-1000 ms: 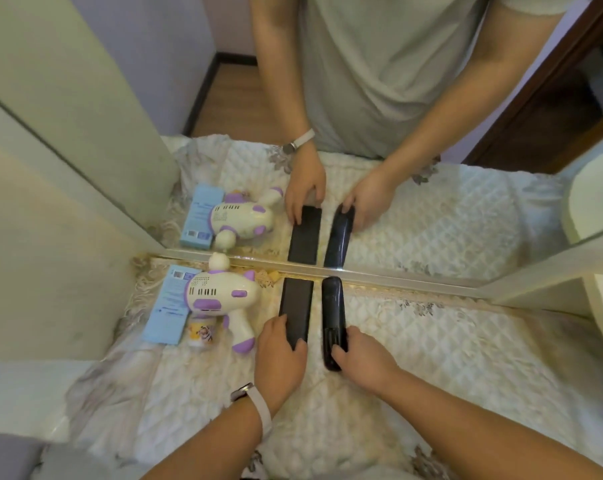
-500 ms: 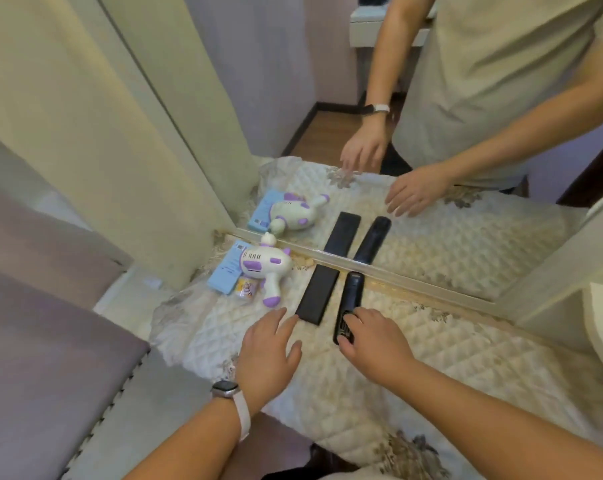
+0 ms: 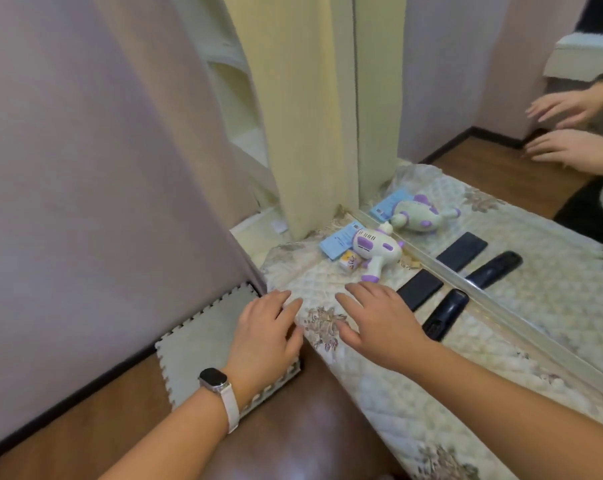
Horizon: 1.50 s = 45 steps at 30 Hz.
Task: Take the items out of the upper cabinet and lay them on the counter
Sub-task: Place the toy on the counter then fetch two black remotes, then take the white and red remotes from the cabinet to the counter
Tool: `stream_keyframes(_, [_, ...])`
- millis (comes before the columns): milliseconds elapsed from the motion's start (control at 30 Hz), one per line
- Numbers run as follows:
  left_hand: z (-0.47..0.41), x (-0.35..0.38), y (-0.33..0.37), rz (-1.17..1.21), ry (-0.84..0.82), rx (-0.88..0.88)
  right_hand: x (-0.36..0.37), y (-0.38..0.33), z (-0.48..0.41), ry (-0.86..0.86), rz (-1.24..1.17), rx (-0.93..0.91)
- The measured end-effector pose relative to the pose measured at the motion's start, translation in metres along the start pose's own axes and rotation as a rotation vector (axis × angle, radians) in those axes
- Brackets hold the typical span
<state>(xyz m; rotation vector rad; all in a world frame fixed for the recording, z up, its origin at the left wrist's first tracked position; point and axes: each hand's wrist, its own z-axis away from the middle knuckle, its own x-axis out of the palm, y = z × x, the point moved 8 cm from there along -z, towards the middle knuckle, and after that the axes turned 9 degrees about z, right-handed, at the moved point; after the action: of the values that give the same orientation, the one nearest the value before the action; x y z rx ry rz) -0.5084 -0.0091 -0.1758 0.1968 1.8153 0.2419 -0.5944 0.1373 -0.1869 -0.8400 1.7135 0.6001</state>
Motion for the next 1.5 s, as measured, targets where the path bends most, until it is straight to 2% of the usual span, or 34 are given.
stream_keyframes(300, [0.113,-0.091,-0.091,-0.143,0.134,-0.201,-0.027,-0.171,-0.054,0.005,-0.062,-0.308])
stream_keyframes(667, [0.346,-0.209,-0.241,-0.210,0.266,-0.519,-0.043,-0.466,-0.074,0.074,-0.102,-0.629])
stream_keyframes(900, [0.486,-0.275,-0.304,-0.225,0.380,-0.718,-0.057,-0.635,-0.073,0.124,-0.135,-0.840])
stream_keyframes(1200, [0.587,-0.321,-0.361,-0.280,0.445,-0.932,-0.052,-0.778,-0.089,0.129,-0.173,-1.111])
stream_keyframes(1500, [0.611,-0.377,-0.427,-0.474,0.452,-1.132,-0.048,-0.886,-0.158,0.191,-0.357,-1.322])
